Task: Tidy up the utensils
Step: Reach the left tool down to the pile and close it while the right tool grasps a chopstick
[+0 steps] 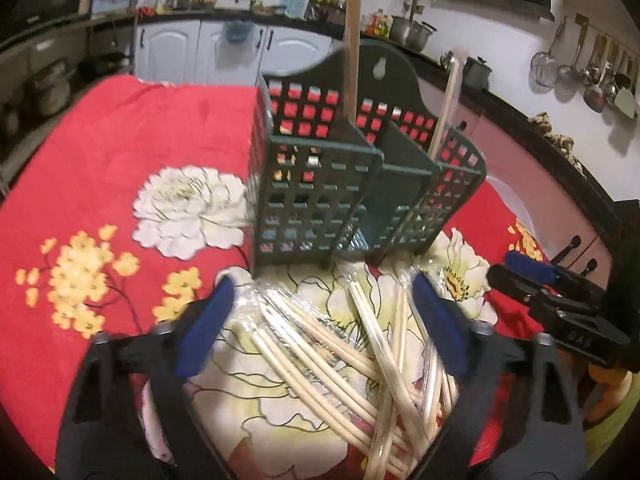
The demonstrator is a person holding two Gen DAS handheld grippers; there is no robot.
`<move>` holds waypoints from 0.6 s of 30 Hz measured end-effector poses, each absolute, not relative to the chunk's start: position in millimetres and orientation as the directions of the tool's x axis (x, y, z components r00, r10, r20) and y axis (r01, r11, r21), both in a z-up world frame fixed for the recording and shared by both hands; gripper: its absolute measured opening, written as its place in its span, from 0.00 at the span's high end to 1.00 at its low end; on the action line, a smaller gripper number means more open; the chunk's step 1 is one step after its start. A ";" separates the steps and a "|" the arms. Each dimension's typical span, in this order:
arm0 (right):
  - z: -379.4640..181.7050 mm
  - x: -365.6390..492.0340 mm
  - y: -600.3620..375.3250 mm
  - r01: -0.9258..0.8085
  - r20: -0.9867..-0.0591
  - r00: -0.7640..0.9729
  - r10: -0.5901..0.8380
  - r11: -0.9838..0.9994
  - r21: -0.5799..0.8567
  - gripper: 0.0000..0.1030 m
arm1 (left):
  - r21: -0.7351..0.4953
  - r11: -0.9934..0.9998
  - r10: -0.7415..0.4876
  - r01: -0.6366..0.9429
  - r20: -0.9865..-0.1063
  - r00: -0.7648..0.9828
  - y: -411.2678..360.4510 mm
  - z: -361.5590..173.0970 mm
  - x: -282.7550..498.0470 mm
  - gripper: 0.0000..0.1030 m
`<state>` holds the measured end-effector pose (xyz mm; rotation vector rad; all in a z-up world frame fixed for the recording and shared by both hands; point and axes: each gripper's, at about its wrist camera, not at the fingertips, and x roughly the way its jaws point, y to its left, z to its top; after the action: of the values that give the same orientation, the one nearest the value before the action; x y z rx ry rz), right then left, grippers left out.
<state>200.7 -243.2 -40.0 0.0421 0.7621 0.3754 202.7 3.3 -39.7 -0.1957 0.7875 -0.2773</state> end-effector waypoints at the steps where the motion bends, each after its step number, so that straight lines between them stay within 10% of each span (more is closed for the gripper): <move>1: -42.6 203.1 -242.5 -0.321 -0.670 0.650 0.358 0.929 0.185 0.47 | -0.288 0.941 -0.331 0.177 -0.675 0.660 1.6 -42.4 205.4 0.42; 4: -53.0 211.5 -240.1 -0.325 -0.693 0.609 0.386 0.918 0.226 0.55 | -0.354 0.914 -0.398 0.197 -0.689 0.606 -3.5 -51.2 213.4 0.58; 18: -76.2 234.6 -230.8 -0.321 -0.720 0.507 0.475 0.879 0.354 0.66 | -0.449 0.879 -0.463 0.162 -0.720 0.517 -8.5 -72.1 245.3 0.59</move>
<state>234.6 -230.8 -76.2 0.1831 0.9223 0.4830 245.3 -8.5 -72.1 -0.3473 0.9588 -0.3843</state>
